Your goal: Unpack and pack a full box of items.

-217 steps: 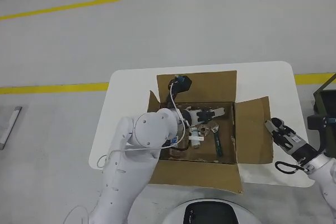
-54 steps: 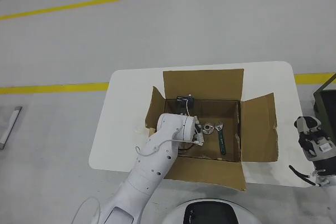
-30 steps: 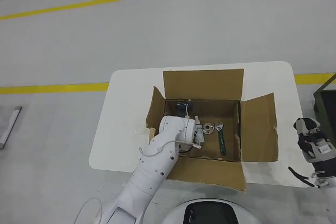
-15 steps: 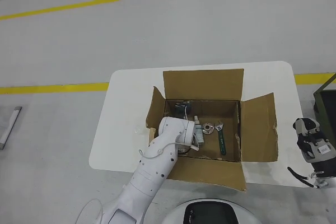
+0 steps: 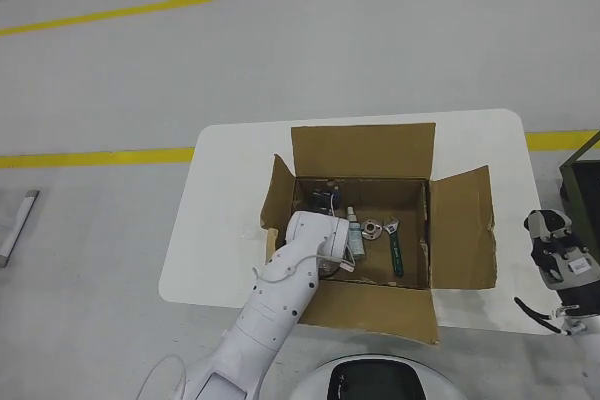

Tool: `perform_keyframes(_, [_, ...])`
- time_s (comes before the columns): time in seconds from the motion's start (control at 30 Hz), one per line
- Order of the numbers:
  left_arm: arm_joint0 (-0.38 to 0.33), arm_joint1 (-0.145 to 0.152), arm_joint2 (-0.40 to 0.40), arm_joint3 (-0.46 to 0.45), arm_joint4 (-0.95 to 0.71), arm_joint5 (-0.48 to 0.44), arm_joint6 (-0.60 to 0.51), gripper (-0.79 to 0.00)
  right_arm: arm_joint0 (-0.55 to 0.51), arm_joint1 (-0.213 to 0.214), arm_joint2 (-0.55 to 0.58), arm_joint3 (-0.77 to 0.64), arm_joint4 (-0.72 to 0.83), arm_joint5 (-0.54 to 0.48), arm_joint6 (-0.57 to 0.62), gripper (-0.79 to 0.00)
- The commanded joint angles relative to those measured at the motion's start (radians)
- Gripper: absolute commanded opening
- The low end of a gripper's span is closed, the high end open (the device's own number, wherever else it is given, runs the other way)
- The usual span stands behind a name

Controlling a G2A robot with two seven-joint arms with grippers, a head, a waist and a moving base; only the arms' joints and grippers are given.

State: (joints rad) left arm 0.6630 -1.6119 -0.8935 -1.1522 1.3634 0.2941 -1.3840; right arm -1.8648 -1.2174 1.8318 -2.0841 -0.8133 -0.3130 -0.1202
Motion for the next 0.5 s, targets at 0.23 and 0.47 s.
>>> perform_keyframes(0.23, [0.002, -0.008, -0.006, 0.016, 0.014, 0.009, 0.009, -0.785, 0.002, -0.002, -0.001, 0.002, 0.153, -0.072, 0.033, -0.557])
perform_keyframes(0.47, [0.010, -0.007, -0.032, -0.058, 0.021, -0.003, -0.018, -0.785, 0.036, 0.006, 0.008, 0.052, 0.437, -0.173, 0.207, -0.536])
